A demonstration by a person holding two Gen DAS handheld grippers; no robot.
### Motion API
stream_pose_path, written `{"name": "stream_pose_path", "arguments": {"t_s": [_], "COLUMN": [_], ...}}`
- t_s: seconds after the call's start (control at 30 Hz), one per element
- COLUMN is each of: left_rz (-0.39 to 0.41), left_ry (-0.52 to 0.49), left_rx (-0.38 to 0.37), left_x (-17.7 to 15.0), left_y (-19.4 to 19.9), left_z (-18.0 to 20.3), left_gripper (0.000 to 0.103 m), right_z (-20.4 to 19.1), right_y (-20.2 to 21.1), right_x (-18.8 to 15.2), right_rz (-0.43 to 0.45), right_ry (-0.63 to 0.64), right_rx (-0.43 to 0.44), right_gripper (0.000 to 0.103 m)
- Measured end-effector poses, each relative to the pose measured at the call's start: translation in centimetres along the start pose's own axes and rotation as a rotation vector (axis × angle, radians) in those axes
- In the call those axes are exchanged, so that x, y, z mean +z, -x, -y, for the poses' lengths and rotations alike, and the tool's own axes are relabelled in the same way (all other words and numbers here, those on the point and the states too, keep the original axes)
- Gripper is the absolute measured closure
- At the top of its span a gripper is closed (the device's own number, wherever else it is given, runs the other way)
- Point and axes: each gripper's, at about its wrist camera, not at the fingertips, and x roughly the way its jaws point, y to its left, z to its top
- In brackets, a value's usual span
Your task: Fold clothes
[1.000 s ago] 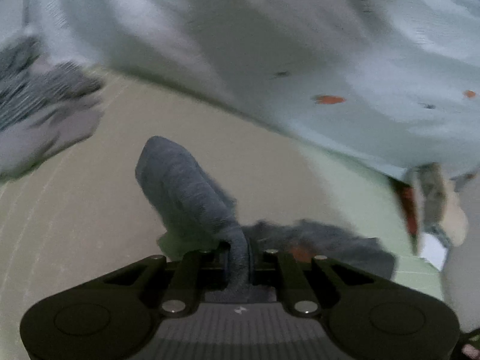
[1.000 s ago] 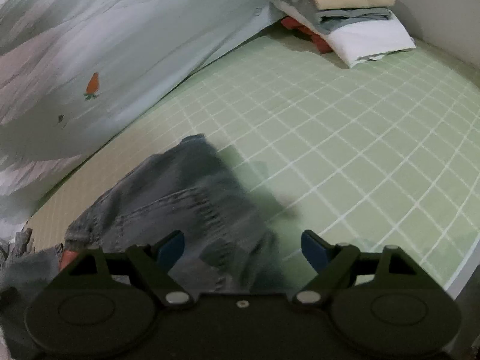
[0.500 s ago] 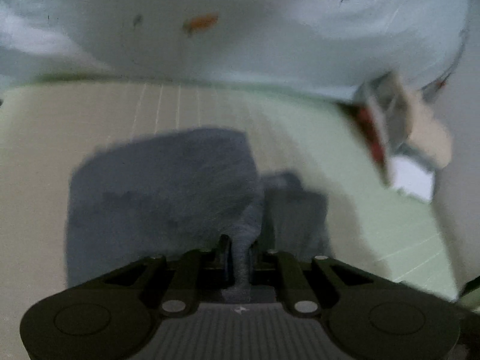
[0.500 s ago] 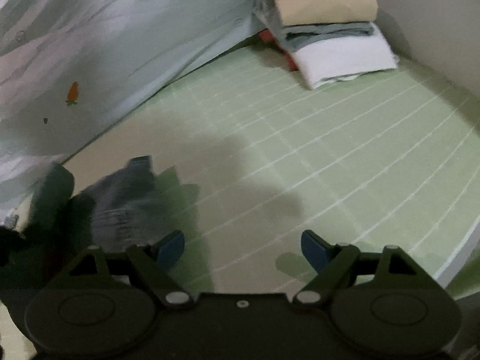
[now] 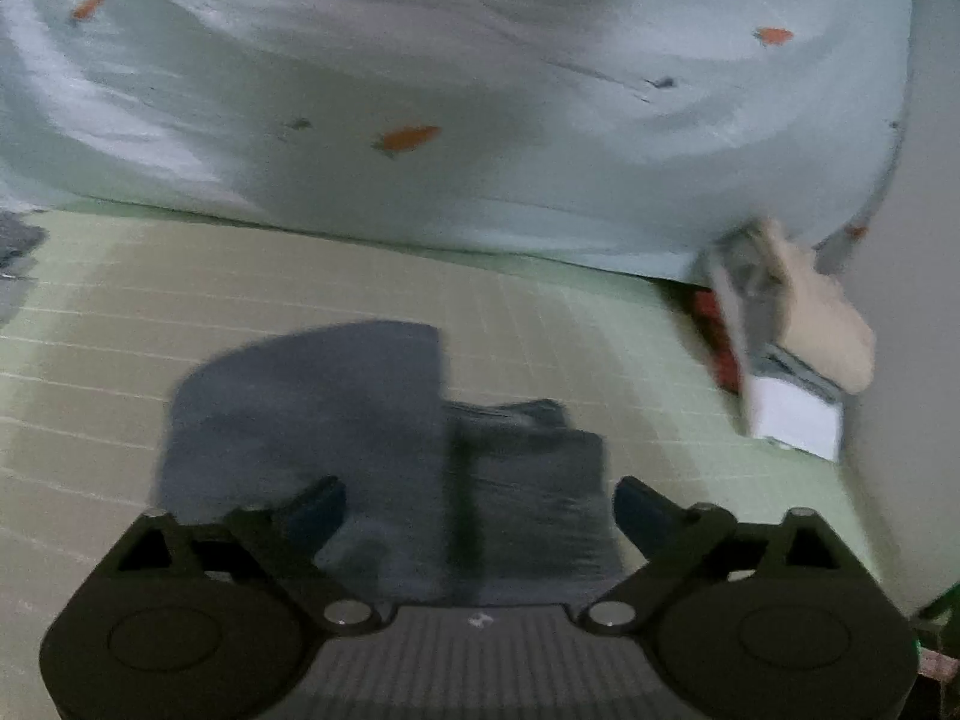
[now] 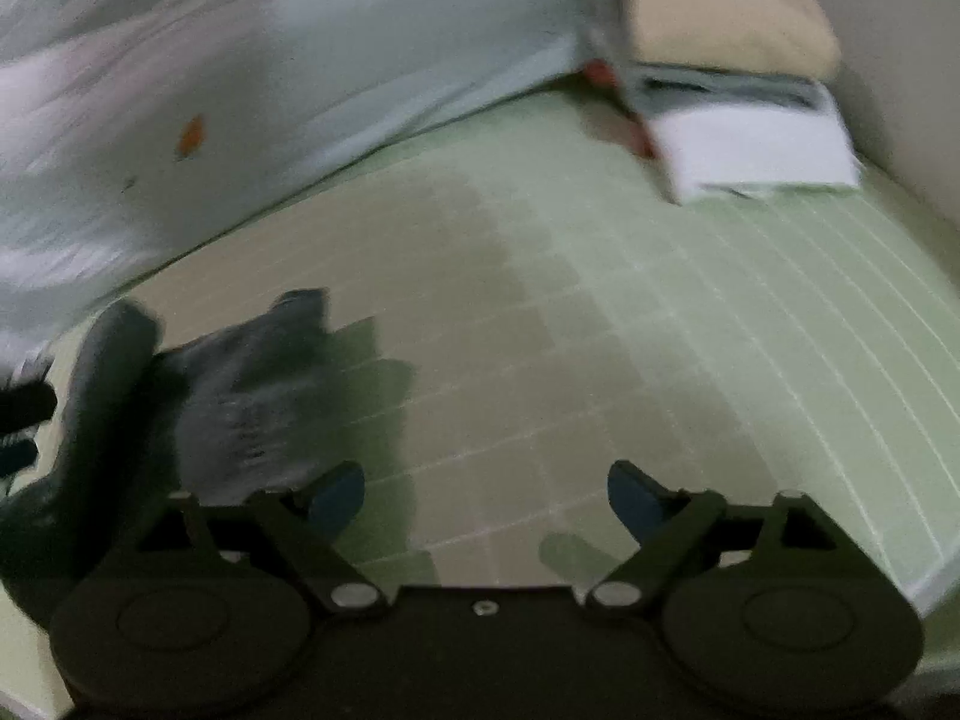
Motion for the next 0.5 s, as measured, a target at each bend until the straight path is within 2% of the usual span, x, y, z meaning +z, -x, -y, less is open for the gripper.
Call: {"name": "stream_pose_path", "arguments": {"t_s": [0.07,0.17,0.27,0.37,0.5], "left_rz": [-0.008,-0.034,-0.064,-0.077,-0.073], "left_ry": [0.018,0.061,0.108,0.122,0.078], "left_rx": [0.054,0.127,0.168,0.162,0.134], "left_x": [-0.3,-0.9,-1.3,-1.2,0.0], "left_y": [0.5,1.2,1.9,2.5,3.1], "left_z": [-1.5,-4.0,-6.8,-9.1,-10.7], "left_gripper": [0.005,0.005,0.005,0.004,0.003], "right_z": [-1.7,-4.4,-7.2,-10.1,-13.8], "right_y": [-0.2,-0.4,-0.4,-0.4,-1.1], "right_x": [-0.1,-0.2,-0.3,-0.3,-0.3], "right_rz": [0.014,0.035,0.052,0.075,0.062], "right_ry": [0.057,0.135,0.187,0.221,0.231], "right_rx": [0.015,0.042,0.081,0.119,0.160], "right_gripper": [0.008,0.007,0.007,0.007,0.007]}}
